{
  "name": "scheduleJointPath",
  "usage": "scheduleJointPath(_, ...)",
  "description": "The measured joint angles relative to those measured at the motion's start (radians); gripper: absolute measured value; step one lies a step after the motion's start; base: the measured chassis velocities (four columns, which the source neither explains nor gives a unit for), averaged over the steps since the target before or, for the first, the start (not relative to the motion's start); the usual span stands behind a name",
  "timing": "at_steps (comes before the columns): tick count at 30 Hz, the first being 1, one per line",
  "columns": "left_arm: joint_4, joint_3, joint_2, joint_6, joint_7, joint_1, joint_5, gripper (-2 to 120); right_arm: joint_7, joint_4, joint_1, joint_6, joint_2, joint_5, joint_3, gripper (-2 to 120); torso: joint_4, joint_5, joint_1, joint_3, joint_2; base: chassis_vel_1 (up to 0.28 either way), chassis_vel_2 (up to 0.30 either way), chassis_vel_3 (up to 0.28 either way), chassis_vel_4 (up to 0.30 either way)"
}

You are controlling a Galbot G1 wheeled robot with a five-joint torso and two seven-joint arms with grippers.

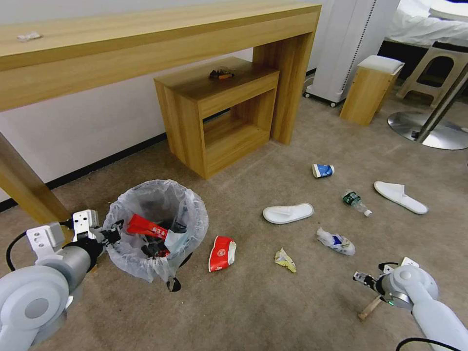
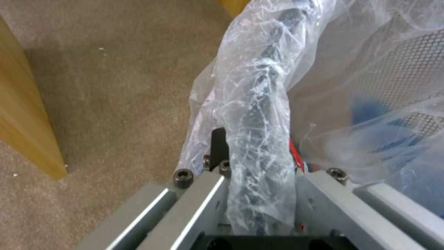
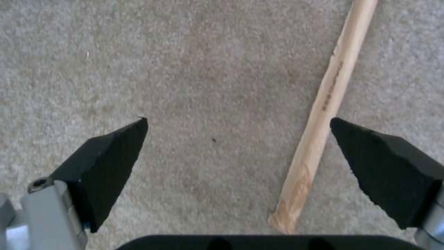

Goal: Pick up the trash bin and place the garbage on the floor into it.

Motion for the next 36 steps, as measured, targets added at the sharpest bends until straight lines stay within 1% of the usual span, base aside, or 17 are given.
scheduleJointPath(7, -0.003, -0.003, 0.002, 0.000, 0.000, 0.002, 0.000, 0, -0.035, -0.041, 0.010, 0.000, 0.012, -0.053, 0.000, 100, -0.0001, 0.0001, 0.000, 0.000, 0.000, 0.000, 0.000, 0.000, 0.000)
scheduleJointPath(20, -0.003, 0.000, 0.001, -0.001, 0.001, 0.002, 0.007, 0, -0.064, -0.077, 0.001, 0.000, 0.016, -0.115, 0.008, 100, -0.0001, 0.0001, 0.000, 0.000, 0.000, 0.000, 0.000, 0.000, 0.000)
scheduleJointPath(32, -0.003, -0.002, 0.003, -0.003, 0.004, 0.002, 0.008, 0, -0.112, -0.172, 0.050, 0.000, 0.036, -0.174, 0.016, 100, 0.0000, 0.0001, 0.000, 0.000, 0.000, 0.000, 0.000, 0.000, 0.000)
scheduleJointPath(36, -0.003, -0.005, 0.003, -0.003, 0.004, 0.004, 0.008, 0, -0.131, -0.186, 0.055, 0.000, 0.040, -0.193, 0.016, 100, -0.0001, 0.0001, 0.000, 0.000, 0.000, 0.000, 0.000, 0.000, 0.000)
